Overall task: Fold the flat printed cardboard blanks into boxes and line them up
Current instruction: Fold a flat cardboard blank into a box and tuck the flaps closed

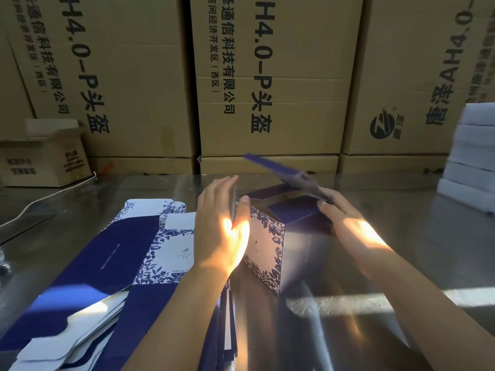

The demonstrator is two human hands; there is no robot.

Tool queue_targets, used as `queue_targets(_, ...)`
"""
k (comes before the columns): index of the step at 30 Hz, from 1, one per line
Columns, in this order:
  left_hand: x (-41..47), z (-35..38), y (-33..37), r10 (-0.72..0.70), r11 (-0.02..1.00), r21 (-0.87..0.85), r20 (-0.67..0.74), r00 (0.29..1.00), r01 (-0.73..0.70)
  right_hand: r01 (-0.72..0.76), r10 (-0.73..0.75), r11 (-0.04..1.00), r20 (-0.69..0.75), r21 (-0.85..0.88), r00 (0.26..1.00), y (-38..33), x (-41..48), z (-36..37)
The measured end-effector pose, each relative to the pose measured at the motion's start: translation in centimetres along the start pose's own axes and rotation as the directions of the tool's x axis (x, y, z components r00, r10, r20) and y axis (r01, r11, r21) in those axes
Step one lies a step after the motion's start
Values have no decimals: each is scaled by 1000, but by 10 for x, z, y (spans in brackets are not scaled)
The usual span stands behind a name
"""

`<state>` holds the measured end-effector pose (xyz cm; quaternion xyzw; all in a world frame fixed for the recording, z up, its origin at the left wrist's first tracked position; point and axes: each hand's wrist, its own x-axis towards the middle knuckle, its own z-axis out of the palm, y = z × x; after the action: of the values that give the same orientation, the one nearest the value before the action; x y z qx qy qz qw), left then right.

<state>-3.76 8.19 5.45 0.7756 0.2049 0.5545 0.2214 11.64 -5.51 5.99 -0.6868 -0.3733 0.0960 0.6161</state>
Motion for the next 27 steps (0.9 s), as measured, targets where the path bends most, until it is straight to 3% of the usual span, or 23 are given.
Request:
queue_targets(11, 0, 0, 2, -27, 1000, 16, 19, 999, 26, -184, 178, 973, 51, 142, 983, -9, 8, 4)
queue_targets(15, -3, -2, 3, 65, 998, -7, -18, 998, -65, -223, 225, 961, 12, 164, 974, -13, -1, 0)
queue_targets(19, -4, -4, 5, 126, 981, -135, -89, 988, -138, -193, 190, 976, 35, 106, 981, -21, 2, 3)
queue_targets(22, -6, -2, 5, 168, 966, -198, -12, 986, -167, -155, 156, 987, -23, 32, 988, -18, 1, 5)
queue_targets(27, -9, 2, 4, 255, 961, -136, 86, 963, -242, -23, 23, 999, 13, 40, 1000, -7, -11, 0)
